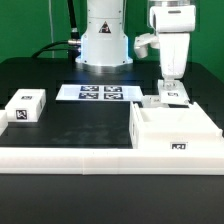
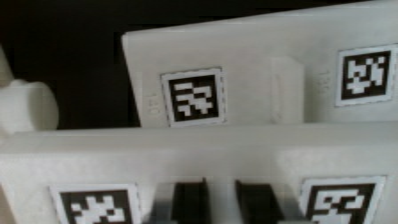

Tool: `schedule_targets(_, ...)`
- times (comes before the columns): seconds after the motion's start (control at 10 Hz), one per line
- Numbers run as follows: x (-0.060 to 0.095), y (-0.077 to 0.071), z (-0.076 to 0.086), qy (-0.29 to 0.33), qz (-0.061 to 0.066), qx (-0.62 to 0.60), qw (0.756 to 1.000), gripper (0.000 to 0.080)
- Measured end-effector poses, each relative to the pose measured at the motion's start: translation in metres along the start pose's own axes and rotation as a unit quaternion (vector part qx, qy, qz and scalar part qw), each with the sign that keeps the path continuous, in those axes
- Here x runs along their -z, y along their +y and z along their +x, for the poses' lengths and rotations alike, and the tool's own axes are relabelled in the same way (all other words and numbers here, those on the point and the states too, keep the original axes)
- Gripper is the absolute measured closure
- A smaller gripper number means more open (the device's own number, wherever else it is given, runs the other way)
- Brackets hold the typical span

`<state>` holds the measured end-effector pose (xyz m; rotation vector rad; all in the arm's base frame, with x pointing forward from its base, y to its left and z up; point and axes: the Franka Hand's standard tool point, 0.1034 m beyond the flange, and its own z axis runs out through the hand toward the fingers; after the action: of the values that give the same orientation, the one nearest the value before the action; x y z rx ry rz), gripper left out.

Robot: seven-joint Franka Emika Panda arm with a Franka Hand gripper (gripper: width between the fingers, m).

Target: Assemble cabinet

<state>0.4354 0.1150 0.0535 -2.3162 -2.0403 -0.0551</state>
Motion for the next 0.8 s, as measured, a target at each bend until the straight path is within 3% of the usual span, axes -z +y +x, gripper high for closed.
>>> schedule_targets(0.3, 0.001, 0.0126, 0.0029, 0.004, -0.006, -0.005, 1.0, 0.0729)
schedule_targets(0.8, 0.0011, 0.0133, 0.0034, 0.004, -0.007, -0.012, 1.0, 0.0729)
